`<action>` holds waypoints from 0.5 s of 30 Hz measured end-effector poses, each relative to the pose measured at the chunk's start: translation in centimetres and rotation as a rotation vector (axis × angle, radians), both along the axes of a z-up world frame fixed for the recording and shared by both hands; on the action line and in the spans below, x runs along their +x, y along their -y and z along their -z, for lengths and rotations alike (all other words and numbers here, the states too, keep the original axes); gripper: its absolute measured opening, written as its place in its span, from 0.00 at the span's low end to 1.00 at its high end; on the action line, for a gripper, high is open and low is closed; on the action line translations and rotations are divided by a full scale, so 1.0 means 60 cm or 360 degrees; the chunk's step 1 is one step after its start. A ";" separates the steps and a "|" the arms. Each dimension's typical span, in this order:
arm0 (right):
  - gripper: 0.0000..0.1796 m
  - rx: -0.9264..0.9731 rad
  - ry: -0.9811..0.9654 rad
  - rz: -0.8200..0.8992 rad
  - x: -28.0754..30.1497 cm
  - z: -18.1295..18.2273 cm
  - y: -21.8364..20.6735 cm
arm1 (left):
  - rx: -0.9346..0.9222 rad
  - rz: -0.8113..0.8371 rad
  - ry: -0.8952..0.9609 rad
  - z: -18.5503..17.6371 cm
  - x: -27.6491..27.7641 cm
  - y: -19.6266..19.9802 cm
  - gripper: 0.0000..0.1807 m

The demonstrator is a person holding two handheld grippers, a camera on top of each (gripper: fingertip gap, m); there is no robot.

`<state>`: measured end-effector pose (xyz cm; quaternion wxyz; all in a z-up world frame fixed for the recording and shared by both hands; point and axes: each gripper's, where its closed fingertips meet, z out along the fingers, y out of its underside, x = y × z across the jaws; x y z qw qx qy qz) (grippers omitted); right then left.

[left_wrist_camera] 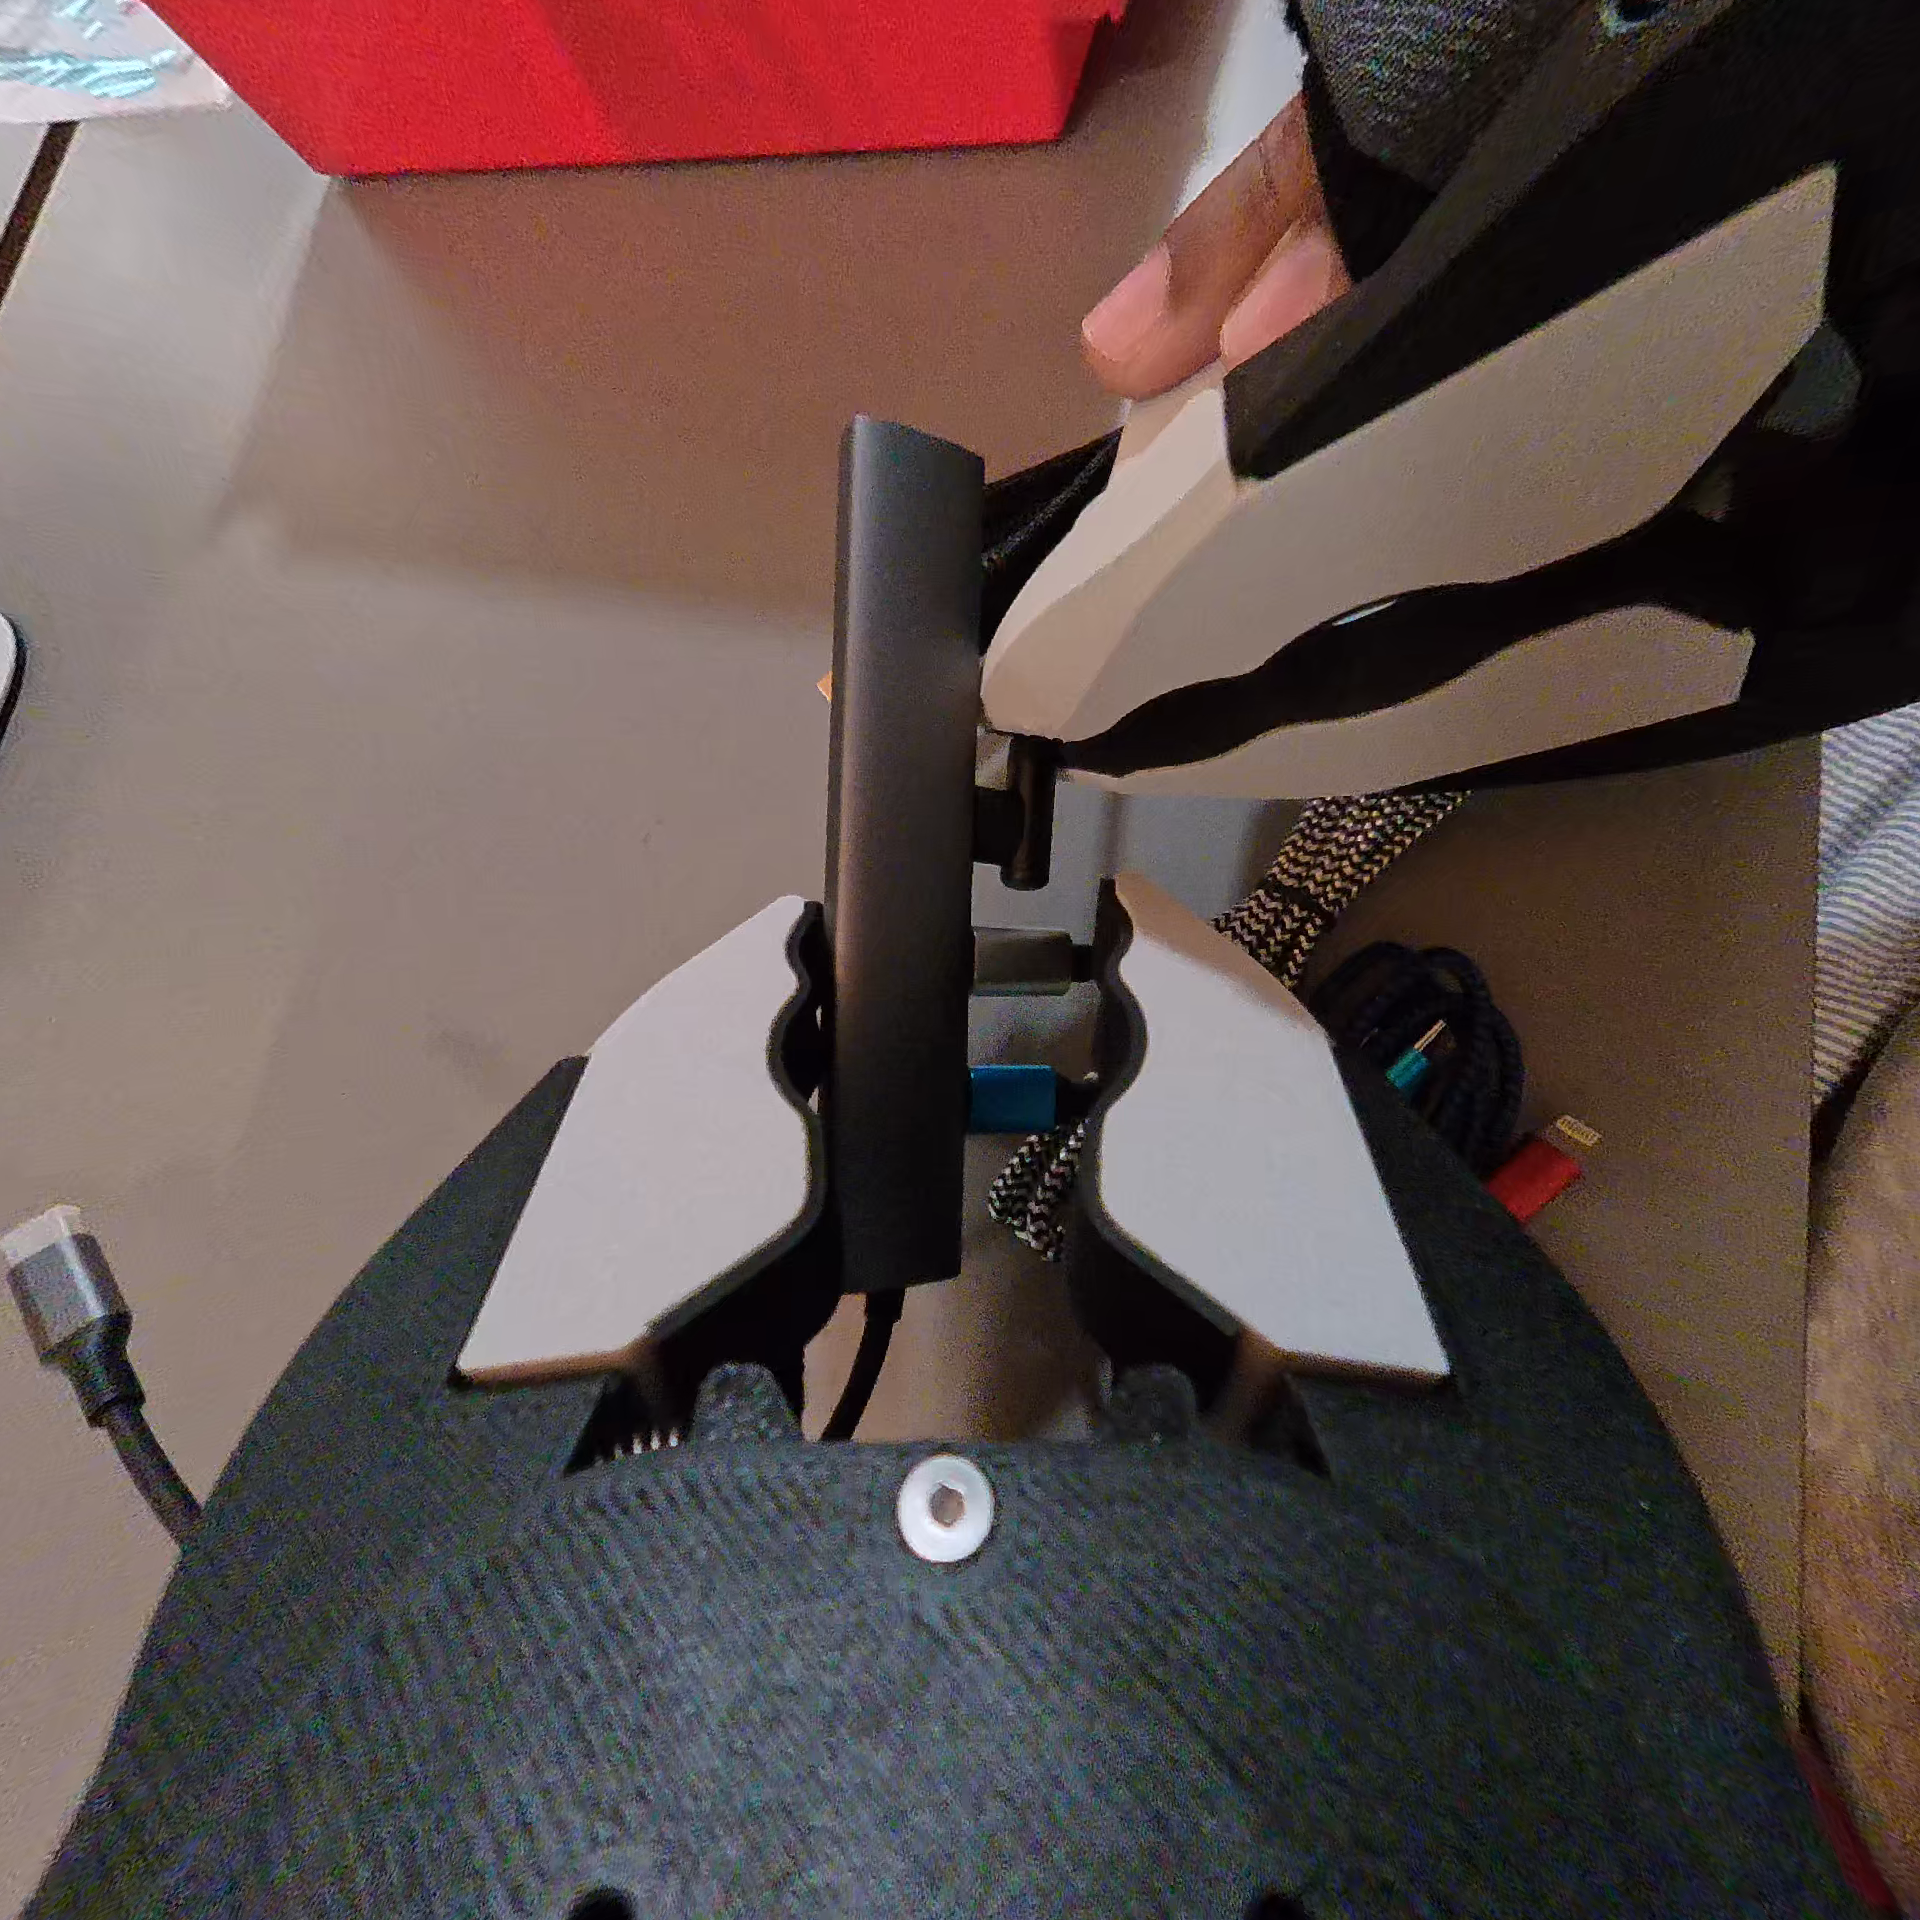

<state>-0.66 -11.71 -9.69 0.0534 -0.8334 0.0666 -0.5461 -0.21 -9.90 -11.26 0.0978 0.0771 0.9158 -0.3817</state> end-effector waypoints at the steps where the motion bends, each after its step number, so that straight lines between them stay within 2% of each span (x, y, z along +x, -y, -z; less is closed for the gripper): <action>1: 0.05 0.0026 0.0004 0.0001 0.000 -0.002 0.000 | -0.0019 0.0020 -0.0017 -0.001 -0.002 0.000 0.29; 5: 0.05 0.0160 -0.0007 0.0019 0.001 -0.006 0.004 | -0.0085 0.0074 -0.0013 -0.010 0.005 -0.005 0.31; 11: 0.05 0.0318 -0.0031 0.0093 0.007 -0.007 0.028 | -0.0068 0.0065 0.0034 -0.014 0.041 -0.027 0.40; 15: 0.05 0.0388 -0.0024 0.0106 0.008 -0.011 0.032 | -0.0088 0.0041 -0.0035 -0.013 0.052 -0.033 0.40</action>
